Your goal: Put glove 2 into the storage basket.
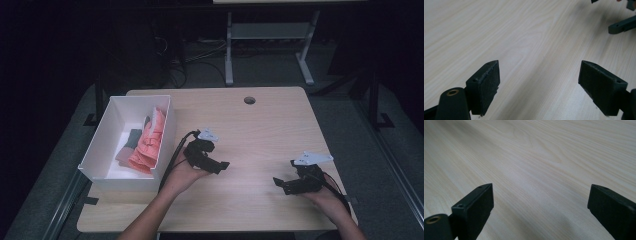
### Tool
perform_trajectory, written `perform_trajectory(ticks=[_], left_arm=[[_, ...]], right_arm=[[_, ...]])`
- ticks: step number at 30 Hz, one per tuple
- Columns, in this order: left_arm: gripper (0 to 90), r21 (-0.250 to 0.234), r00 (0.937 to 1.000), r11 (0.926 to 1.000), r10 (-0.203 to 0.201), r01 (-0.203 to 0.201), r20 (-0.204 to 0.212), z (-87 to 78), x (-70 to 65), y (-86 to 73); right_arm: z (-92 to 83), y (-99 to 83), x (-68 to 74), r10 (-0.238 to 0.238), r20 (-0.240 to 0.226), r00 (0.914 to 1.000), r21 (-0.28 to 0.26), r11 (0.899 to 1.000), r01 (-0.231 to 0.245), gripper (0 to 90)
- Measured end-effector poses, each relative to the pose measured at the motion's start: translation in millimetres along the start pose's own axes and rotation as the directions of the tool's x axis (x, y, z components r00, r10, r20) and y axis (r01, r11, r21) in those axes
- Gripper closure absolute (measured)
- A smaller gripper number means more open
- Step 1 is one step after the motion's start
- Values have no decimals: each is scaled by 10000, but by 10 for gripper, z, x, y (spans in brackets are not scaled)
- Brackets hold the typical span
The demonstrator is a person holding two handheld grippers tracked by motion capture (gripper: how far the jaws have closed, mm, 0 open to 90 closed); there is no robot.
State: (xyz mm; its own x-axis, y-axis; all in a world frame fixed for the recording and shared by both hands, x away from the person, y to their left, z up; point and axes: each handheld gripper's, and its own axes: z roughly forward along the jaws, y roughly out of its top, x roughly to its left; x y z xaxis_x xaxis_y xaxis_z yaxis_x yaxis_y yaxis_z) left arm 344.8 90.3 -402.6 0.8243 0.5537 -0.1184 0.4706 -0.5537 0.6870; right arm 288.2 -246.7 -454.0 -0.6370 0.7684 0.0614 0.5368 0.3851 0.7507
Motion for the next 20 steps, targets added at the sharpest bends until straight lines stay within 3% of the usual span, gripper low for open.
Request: perform_trajectory(ticks=[12,14,20], left_arm=[[170,37,9973,9995,306,-309,668,250,11,-312],[161,197,9967,9987,461,-475,669,284,7,-337],[161,175,9967,9988,453,-466,675,301,-8,-348]], right_arm=[[41,-23,8,-66,-109,9999,253,9997,69,63],[54,-28,13,-82,-109,9999,365,9993,86,63],[66,-35,22,-171,-142,9998,433,9989,177,63]])
